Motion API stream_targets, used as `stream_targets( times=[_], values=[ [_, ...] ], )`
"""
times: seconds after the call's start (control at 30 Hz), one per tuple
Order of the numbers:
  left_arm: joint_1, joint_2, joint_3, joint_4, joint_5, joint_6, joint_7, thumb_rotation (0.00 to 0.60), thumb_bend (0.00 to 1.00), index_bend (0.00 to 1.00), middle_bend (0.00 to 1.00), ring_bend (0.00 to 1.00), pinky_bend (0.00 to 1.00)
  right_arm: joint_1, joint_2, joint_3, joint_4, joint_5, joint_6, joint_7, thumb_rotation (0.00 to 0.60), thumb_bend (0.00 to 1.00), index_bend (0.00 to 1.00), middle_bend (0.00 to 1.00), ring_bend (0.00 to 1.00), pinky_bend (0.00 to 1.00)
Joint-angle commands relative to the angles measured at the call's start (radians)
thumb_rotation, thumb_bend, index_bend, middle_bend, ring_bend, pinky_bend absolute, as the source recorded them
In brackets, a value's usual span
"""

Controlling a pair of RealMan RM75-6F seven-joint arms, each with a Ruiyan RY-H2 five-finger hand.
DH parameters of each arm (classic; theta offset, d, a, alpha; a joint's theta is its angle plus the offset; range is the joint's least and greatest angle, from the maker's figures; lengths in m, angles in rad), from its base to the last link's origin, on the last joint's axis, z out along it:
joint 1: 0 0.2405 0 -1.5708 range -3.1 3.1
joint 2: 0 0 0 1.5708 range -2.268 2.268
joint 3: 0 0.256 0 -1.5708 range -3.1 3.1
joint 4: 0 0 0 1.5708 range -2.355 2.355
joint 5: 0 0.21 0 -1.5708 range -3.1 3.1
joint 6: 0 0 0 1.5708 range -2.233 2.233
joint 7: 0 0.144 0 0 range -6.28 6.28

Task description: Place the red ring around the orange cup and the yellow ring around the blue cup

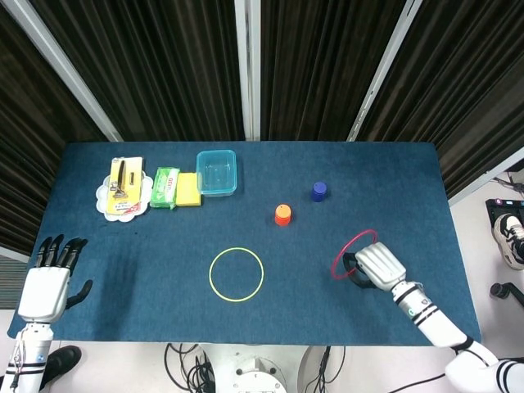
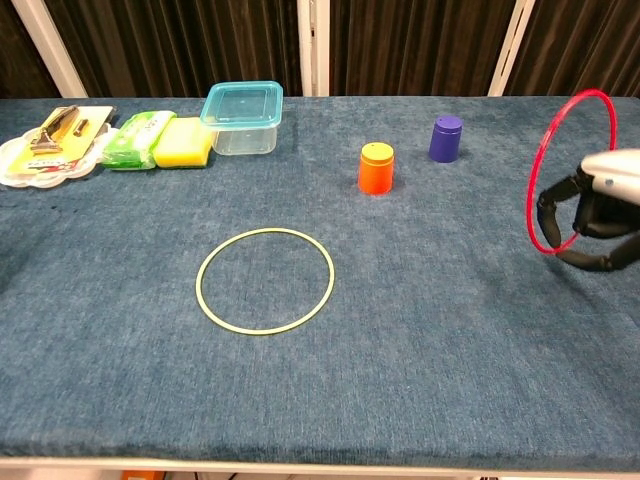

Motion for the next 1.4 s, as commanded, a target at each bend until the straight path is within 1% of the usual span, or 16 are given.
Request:
stream_targets(
  times=[0.03,0.2,0.33,0.57,0.77,0.9,1.07,1.2,1.27,1.4],
  values=[
    [0.002,0.001,0.001,-0.002,0.000,0.001,0.002,0.600,0.26,0.12,0.12,0.01,0.00,0.065,0.054,0.041,-0.050,0.046,-0.085,0.024,0.600,0.33,0.62,0.99,1.00,1.00],
    [0.005,0.006,0.003,-0.014,0.002,0.005,0.011,0.600,0.26,0.12,0.12,0.01,0.00,0.172,0.094,0.093,-0.084,0.113,-0.240,0.066,0.600,0.33,0.62,0.99,1.00,1.00],
    [0.010,0.013,0.004,-0.028,0.004,0.013,0.023,0.600,0.26,0.12,0.12,0.01,0.00,0.257,0.104,0.128,-0.084,0.172,-0.368,0.078,0.600,0.33,0.62,0.99,1.00,1.00],
    [0.021,0.021,0.008,-0.049,0.004,0.022,0.037,0.600,0.26,0.12,0.12,0.01,0.00,0.391,0.080,0.177,-0.047,0.281,-0.556,0.077,0.600,0.33,0.61,0.99,1.00,1.00],
    [0.028,0.025,0.010,-0.057,0.004,0.028,0.039,0.600,0.26,0.12,0.12,0.01,0.00,0.474,0.048,0.201,-0.002,0.375,-0.654,0.063,0.600,0.33,0.59,0.99,1.00,1.00],
    [0.030,0.024,0.009,-0.058,0.003,0.029,0.043,0.600,0.26,0.12,0.12,0.01,0.00,0.514,0.020,0.200,0.034,0.423,-0.685,0.042,0.600,0.32,0.58,0.99,1.00,1.00],
    [0.032,0.024,0.009,-0.055,0.002,0.028,0.040,0.600,0.26,0.12,0.12,0.01,0.00,0.551,-0.008,0.190,0.064,0.482,-0.712,0.023,0.600,0.28,0.55,0.99,1.00,1.00],
    [0.033,0.024,0.009,-0.051,0.001,0.027,0.034,0.600,0.26,0.12,0.12,0.01,0.00,0.569,-0.021,0.172,0.073,0.522,-0.711,-0.002,0.600,0.22,0.50,0.99,1.00,1.00],
    [0.033,0.023,0.008,-0.049,0.000,0.025,0.033,0.600,0.26,0.12,0.12,0.01,0.00,0.573,-0.022,0.167,0.070,0.537,-0.707,-0.008,0.600,0.17,0.46,0.99,1.00,1.00],
    [0.034,0.021,0.008,-0.045,0.002,0.027,0.028,0.600,0.26,0.12,0.12,0.01,0.00,0.564,-0.011,0.164,0.033,0.544,-0.658,-0.024,0.600,0.14,0.43,0.99,1.00,1.00]
  ],
)
